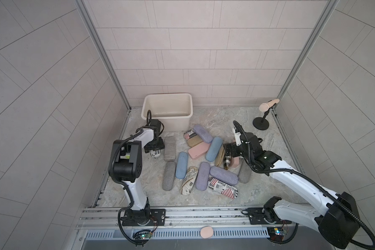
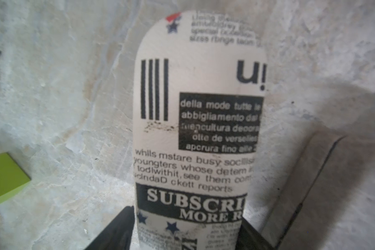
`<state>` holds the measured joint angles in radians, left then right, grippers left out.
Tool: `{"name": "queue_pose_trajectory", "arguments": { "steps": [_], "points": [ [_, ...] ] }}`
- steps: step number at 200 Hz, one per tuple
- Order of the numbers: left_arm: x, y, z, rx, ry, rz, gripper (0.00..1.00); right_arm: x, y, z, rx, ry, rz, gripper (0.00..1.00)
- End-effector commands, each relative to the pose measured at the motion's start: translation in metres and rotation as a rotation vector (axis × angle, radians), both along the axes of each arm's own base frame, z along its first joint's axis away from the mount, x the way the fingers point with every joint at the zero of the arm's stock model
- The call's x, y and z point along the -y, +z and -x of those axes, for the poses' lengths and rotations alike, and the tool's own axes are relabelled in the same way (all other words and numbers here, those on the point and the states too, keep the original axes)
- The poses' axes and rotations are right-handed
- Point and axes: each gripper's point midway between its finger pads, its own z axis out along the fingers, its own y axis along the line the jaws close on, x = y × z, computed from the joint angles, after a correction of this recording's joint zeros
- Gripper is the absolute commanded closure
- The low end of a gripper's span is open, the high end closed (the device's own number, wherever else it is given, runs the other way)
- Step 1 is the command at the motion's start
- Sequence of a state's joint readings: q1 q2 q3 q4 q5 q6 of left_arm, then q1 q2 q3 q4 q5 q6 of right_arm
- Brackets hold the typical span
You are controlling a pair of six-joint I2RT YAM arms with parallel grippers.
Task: Put the glasses cases into the storage boxes
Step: Pick up the glasses case at the center of the board.
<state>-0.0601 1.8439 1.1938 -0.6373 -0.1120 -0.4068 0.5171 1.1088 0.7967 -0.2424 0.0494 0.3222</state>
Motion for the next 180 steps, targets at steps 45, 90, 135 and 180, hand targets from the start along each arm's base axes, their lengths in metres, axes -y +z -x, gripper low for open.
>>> {"name": "queue_pose_trajectory", "arguments": {
  "steps": [45,90,135,180],
  "points": [
    [-0.008,0.0,0.021,0.004,0.04,-0.044,0.33,0.0,0.008,0.002,0.025,-0.007,-0.015,0.03],
    [0.0,0.011,0.029,0.051,0.044,-0.007,0.43,0.002,0.01,0.002,0.035,-0.015,-0.015,0.04],
    [0.006,0.046,0.042,0.141,0.044,0.018,0.45,0.001,0.01,0.002,0.035,-0.012,-0.016,0.05],
    [0.033,0.095,0.045,0.223,-0.054,0.05,0.47,0.002,0.009,0.002,0.035,-0.018,-0.01,0.05]
  ]
}}
